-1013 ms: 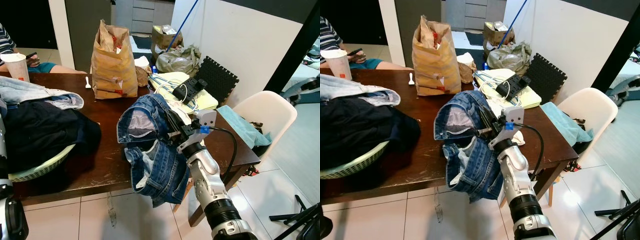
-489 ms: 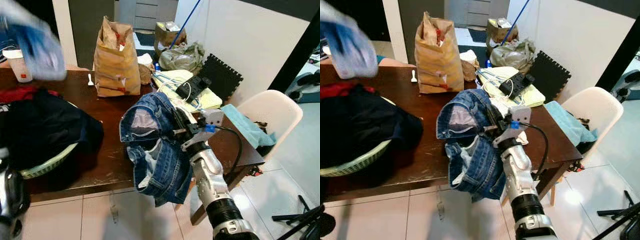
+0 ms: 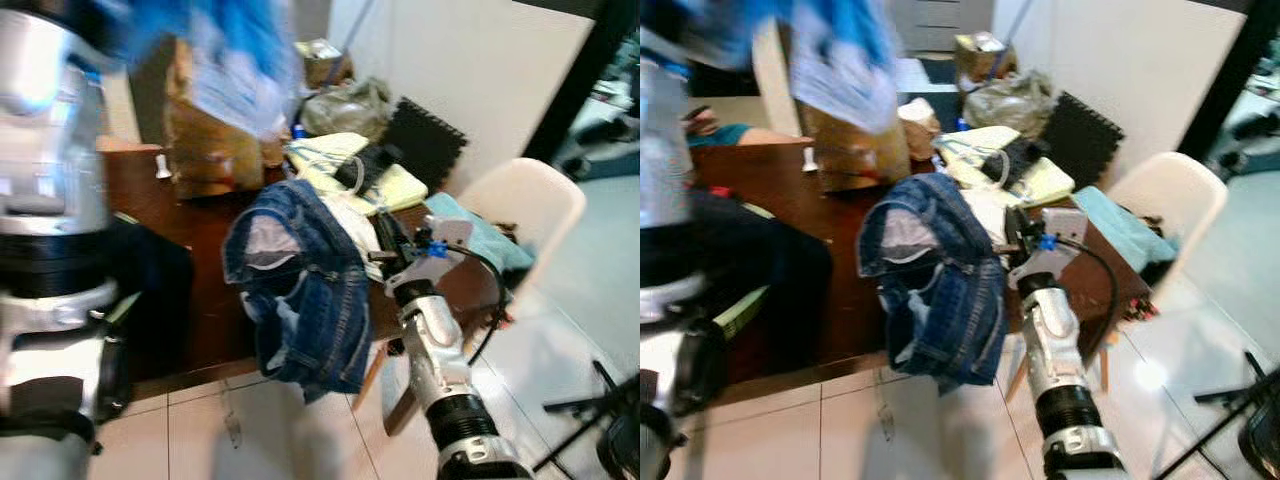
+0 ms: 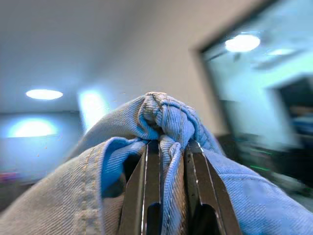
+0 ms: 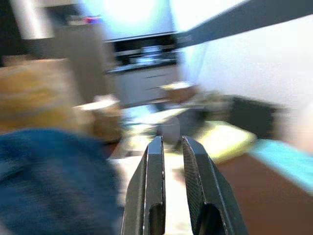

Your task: Hang hanger

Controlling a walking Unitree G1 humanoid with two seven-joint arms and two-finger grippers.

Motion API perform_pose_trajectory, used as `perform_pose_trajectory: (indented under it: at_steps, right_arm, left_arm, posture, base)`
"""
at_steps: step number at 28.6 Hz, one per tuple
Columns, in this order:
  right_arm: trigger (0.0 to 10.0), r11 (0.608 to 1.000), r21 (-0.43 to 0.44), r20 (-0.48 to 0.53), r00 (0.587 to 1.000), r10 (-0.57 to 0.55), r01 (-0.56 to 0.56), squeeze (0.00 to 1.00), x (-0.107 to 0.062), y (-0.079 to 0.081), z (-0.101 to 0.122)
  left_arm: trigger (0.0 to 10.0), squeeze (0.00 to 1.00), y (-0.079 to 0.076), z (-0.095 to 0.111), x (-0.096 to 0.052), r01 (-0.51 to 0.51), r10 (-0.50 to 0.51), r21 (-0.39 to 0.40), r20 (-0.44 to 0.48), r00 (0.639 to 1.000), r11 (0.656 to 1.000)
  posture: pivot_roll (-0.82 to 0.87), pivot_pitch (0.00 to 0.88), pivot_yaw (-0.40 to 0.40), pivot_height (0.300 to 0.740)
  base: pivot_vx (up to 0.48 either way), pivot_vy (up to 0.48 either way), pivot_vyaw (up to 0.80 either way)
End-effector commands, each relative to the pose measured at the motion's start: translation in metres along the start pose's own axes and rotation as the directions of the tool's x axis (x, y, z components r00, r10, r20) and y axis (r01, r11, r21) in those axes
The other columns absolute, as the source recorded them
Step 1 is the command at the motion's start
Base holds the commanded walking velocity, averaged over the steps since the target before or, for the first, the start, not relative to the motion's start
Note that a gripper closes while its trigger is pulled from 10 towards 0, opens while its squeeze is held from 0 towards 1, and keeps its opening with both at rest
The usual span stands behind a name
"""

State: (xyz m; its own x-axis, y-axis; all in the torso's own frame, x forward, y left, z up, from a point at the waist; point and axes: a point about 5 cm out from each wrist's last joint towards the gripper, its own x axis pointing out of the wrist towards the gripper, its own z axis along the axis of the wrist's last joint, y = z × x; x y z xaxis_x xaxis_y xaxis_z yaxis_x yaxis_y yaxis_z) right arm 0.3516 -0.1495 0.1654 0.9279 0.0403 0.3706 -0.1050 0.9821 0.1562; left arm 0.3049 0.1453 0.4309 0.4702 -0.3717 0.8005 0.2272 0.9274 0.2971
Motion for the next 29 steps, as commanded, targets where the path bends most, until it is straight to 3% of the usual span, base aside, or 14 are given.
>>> perform_pose_trajectory:
  at_steps: [1, 4, 9, 11, 18, 20, 22, 24, 26, 29]
  right_arm:
    - [10.0, 0.996, -0.039, 0.002, 0.997, -0.074, 0.074, 0.00, -0.003, -0.014, 0.000]
    - [10.0, 0.987, -0.094, -0.016, 0.991, -0.131, 0.129, 0.00, -0.006, -0.026, -0.003]
    - [10.0, 0.977, -0.133, -0.031, 0.984, -0.174, 0.168, 0.00, -0.011, -0.033, -0.006]
    - [10.0, 0.964, -0.181, -0.046, 0.978, -0.205, 0.193, 0.00, -0.016, -0.038, -0.009]
    - [10.0, 0.937, -0.239, -0.118, 0.950, -0.288, 0.254, 0.00, -0.026, -0.051, -0.021]
    - [10.0, 0.929, -0.281, -0.196, 0.933, -0.302, 0.242, 0.00, -0.035, -0.055, -0.034]
    - [10.0, 0.929, -0.281, -0.196, 0.933, -0.302, 0.242, 0.00, -0.035, -0.055, -0.034]
    - [10.0, 0.915, -0.343, -0.246, 0.920, -0.306, 0.213, 0.00, -0.044, -0.058, -0.044]
    - [10.0, 0.904, -0.390, -0.293, 0.907, -0.301, 0.174, 0.00, -0.054, -0.060, -0.052]
    - [10.0, 0.902, -0.402, -0.316, 0.900, -0.300, 0.159, 0.00, -0.057, -0.061, -0.056]
  left_arm:
    - [0.0, 0.00, -0.010, -0.009, -0.003, 0.043, -0.044, -0.020, -0.015, 0.999, 0.999]
    - [0.0, 0.00, -0.019, -0.034, -0.014, 0.063, -0.064, -0.018, -0.108, 0.992, 0.998]
    - [0.0, 0.00, -0.026, -0.055, -0.028, 0.097, -0.096, -0.006, -0.194, 0.976, 0.995]
    - [0.0, 0.00, -0.035, -0.075, -0.043, 0.100, -0.106, -0.037, -0.276, 0.955, 0.994]
    - [0.0, 0.00, -0.048, -0.102, -0.065, 0.106, -0.116, -0.048, -0.381, 0.917, 0.993]
    - [0.0, 0.00, -0.062, -0.119, -0.081, 0.191, -0.186, -0.037, -0.468, 0.864, 0.981]
    - [0.0, 0.00, -0.062, -0.119, -0.081, 0.191, -0.186, -0.037, -0.468, 0.864, 0.981]
    - [0.0, 0.00, -0.075, -0.133, -0.098, 0.258, -0.242, -0.049, -0.543, 0.804, 0.965]
    - [0.0, 0.00, -0.085, -0.150, -0.120, 0.257, -0.251, -0.082, -0.626, 0.739, 0.963]
    - [0.0, 0.00, -0.088, -0.156, -0.129, 0.260, -0.255, -0.092, -0.654, 0.712, 0.961]
  posture:
    - [0.04, 0.000, -0.024, 0.740]
    - [0.02, 0.000, -0.013, 0.740]
    - [0.01, 0.000, 0.005, 0.740]
    - [-0.01, 0.000, 0.026, 0.740]
    - [-0.01, 0.000, 0.036, 0.740]
    - [-0.03, 0.000, 0.049, 0.740]
    - [-0.03, 0.000, 0.049, 0.740]
    - [-0.03, 0.000, 0.054, 0.740]
    - [-0.05, 0.000, 0.071, 0.740]
    - [-0.05, 0.000, 0.073, 0.740]
  base:
    - [0.000, 0.000, -0.80]
    - [0.000, 0.000, -0.80]
    - [0.000, 0.000, -0.80]
    - [0.000, 0.000, -0.80]
    - [0.000, 0.000, -0.80]
    - [0.000, 0.000, -0.80]
    - [0.000, 0.000, -0.80]
    - [0.000, 0.000, -0.80]
    - [0.000, 0.000, -0.80]
    - [0.000, 0.000, -0.80]
